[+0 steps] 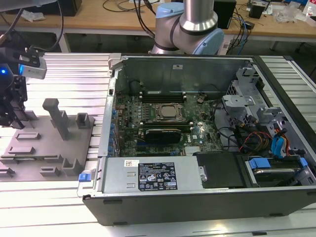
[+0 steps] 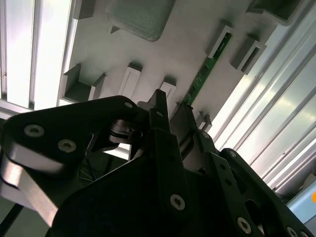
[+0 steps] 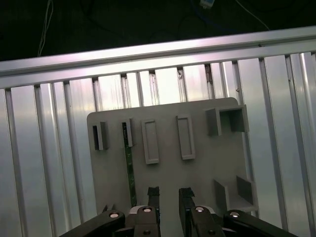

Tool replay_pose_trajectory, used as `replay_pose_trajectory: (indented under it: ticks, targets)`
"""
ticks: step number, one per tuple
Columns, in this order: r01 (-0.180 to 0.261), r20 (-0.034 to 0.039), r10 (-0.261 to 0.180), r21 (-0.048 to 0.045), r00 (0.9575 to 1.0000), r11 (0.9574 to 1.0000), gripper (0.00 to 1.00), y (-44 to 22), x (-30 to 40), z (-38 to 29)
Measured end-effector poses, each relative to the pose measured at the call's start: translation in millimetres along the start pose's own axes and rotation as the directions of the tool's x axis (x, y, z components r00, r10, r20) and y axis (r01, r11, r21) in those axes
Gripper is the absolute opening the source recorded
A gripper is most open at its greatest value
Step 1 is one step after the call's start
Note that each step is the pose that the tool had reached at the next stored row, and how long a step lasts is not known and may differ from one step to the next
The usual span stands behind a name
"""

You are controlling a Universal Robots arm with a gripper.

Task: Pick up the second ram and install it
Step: 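Pick up the second ram and move it above second insertion slot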

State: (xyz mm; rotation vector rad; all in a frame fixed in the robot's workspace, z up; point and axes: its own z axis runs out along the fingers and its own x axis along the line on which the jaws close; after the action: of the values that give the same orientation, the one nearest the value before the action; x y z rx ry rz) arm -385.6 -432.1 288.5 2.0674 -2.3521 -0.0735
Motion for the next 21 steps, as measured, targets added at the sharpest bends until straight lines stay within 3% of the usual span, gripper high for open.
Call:
replay_pose_trajectory:
  ticks: [8,21]
  targets:
    - [0.0,0.0,0.0,0.0,1.0,1.0,0.3,-0.5,0.3,12.5]
    - [0.0,0.0,0.0,0.0,1.0,1.0,0.3,-1.1,0.6,26.2]
